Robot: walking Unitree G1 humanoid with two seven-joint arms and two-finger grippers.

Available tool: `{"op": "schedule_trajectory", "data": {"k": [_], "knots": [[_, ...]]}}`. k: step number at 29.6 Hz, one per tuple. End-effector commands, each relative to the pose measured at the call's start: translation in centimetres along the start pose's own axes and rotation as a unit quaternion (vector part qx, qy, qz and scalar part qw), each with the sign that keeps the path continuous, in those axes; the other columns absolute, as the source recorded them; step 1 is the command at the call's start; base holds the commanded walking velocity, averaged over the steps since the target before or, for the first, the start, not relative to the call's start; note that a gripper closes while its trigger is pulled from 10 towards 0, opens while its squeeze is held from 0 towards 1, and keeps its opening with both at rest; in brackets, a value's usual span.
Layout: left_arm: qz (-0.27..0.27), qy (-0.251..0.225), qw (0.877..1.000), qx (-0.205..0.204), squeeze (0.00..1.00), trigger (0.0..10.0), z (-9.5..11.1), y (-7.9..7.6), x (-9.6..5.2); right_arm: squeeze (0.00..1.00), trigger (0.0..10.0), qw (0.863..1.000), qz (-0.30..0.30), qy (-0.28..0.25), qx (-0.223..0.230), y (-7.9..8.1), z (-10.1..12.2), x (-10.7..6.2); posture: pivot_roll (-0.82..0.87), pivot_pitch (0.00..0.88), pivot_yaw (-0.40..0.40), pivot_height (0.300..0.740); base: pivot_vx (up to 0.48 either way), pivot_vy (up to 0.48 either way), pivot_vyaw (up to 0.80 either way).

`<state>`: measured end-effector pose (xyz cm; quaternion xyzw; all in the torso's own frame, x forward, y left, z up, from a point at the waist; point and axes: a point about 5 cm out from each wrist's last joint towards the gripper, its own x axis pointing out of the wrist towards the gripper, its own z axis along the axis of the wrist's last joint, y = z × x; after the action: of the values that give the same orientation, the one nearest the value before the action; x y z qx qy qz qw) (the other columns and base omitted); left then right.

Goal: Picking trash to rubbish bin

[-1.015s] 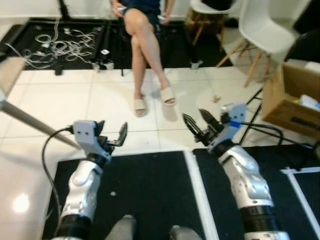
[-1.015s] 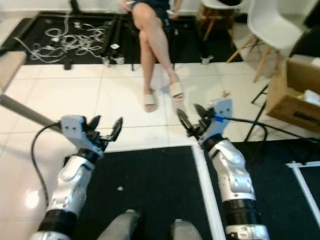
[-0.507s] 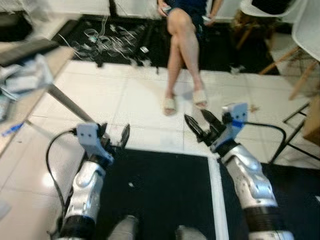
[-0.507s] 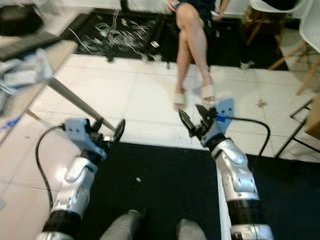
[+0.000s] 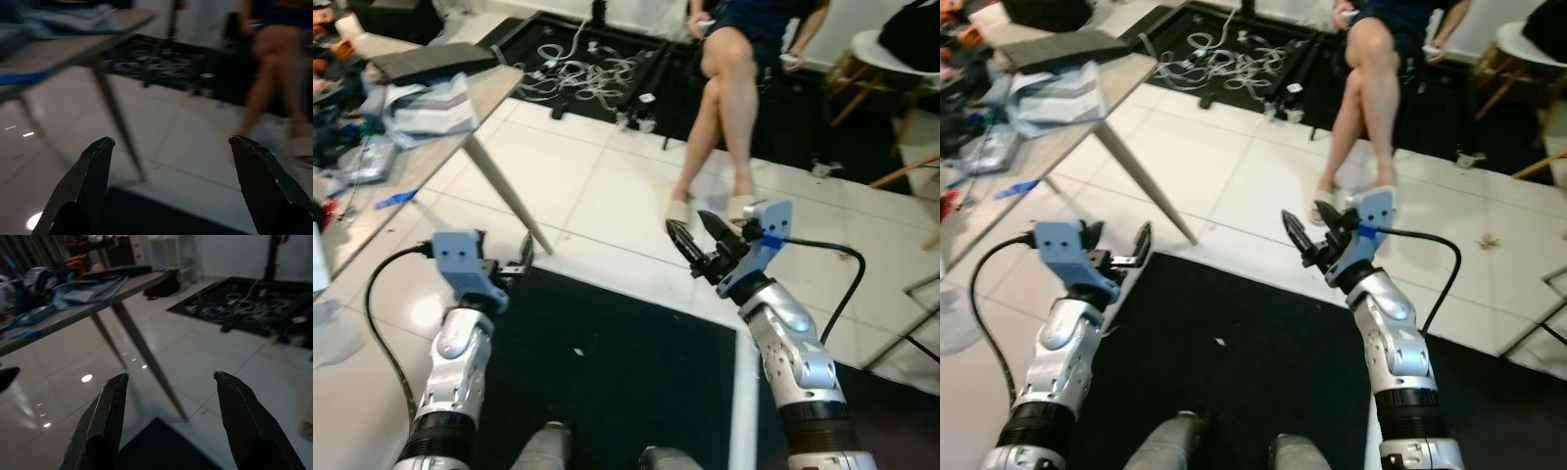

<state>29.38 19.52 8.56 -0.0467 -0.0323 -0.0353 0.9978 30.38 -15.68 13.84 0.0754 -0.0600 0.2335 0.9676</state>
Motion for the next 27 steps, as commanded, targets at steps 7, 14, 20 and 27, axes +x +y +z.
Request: {"op": "schedule_trajectory", "data": {"k": [7, 14, 20, 27], "knots": [[0.015, 0.018, 1.000, 0.019, 0.00, 10.0, -0.63, 0.45, -0.22, 0.00, 10.0, 1.000, -0.007, 0.009, 0.004, -0.29, -0.41, -0.42, -0.02, 0.126, -0.021, 0.740, 0.000, 0.000, 0.66], [0.014, 0.018, 1.000, 0.019, 0.00, 10.0, -0.67, 0.29, -0.13, 0.00, 10.0, 1.000, -0.007, 0.009, 0.004, -0.28, -0.38, -0.40, -0.02, 0.131, -0.019, 0.740, 0.000, 0.000, 0.66], [0.017, 0.019, 0.999, 0.022, 0.00, 10.0, -0.72, 0.27, -0.07, 0.00, 10.0, 1.000, -0.006, 0.009, 0.005, -0.27, -0.40, -0.41, -0.02, 0.131, -0.019, 0.740, 0.000, 0.000, 0.66], [0.025, 0.025, 0.999, 0.035, 0.00, 10.0, -0.65, 0.59, -0.06, 0.00, 10.0, 1.000, -0.006, 0.010, 0.006, -0.25, -0.39, -0.41, -0.02, 0.133, -0.018, 0.740, 0.000, 0.000, 0.65]]}}
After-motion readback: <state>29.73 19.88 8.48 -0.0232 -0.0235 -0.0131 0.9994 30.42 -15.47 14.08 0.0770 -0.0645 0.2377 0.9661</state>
